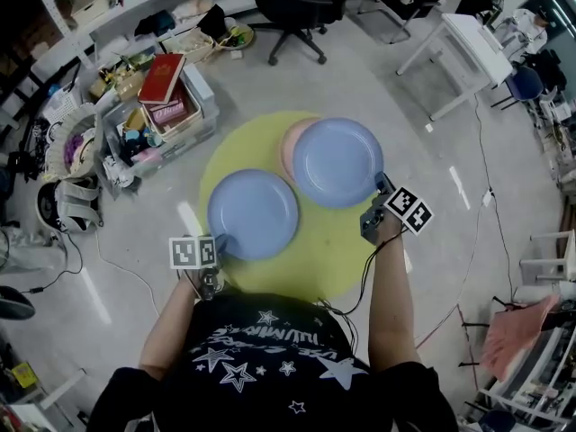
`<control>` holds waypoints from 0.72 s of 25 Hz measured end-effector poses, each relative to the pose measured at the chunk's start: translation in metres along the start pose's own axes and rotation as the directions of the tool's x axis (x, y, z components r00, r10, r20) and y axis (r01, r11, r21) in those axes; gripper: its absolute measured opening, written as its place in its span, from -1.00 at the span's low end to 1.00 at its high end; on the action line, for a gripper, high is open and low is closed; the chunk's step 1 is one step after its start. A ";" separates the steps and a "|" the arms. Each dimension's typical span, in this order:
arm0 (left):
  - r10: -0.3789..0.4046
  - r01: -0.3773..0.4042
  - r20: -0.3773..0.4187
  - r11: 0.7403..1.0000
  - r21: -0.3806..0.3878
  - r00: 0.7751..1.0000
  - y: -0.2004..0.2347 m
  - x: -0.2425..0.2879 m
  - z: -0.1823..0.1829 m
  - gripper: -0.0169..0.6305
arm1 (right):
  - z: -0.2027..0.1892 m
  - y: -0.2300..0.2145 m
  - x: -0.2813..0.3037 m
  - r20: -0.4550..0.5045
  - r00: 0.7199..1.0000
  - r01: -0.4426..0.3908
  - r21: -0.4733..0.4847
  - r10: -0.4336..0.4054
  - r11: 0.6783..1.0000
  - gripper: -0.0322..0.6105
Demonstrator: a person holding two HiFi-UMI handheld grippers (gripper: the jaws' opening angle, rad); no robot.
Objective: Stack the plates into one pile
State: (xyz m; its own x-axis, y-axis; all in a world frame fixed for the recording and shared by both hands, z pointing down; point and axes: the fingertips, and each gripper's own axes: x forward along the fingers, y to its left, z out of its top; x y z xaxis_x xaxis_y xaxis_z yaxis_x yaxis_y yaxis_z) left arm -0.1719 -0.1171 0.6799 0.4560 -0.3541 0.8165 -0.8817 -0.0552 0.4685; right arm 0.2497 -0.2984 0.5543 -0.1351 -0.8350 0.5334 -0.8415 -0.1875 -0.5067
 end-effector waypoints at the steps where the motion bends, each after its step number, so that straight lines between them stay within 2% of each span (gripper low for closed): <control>1: 0.001 -0.001 -0.001 1.000 -0.008 1.000 0.000 -0.001 0.001 -0.56 | -0.002 0.000 0.009 -0.010 1.000 0.008 0.006 -0.008 1.000 -0.80; 8: 0.018 -0.018 0.009 0.999 -0.045 1.000 0.005 0.000 0.001 -0.60 | -0.021 -0.004 0.064 -0.083 0.996 0.040 0.024 -0.038 0.999 -0.79; 11: 0.041 -0.040 0.016 0.999 -0.035 0.999 0.008 0.000 0.002 -0.61 | -0.028 -0.002 0.080 -0.110 0.993 0.043 0.033 -0.039 0.999 -0.79; 18: 0.071 -0.071 0.025 0.997 -0.032 0.997 0.012 0.000 0.007 -0.64 | -0.047 -0.016 0.097 -0.166 0.980 0.109 -0.030 -0.112 0.994 -0.80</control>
State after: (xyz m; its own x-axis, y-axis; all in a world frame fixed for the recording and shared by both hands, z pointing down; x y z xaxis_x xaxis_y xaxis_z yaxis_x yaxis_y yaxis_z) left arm -0.1833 -0.1239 0.6831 0.3886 -0.3807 0.8391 -0.9075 -0.0004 0.4201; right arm 0.2252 -0.3519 0.6454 -0.1249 -0.7109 0.6921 -0.8666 -0.2615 -0.4249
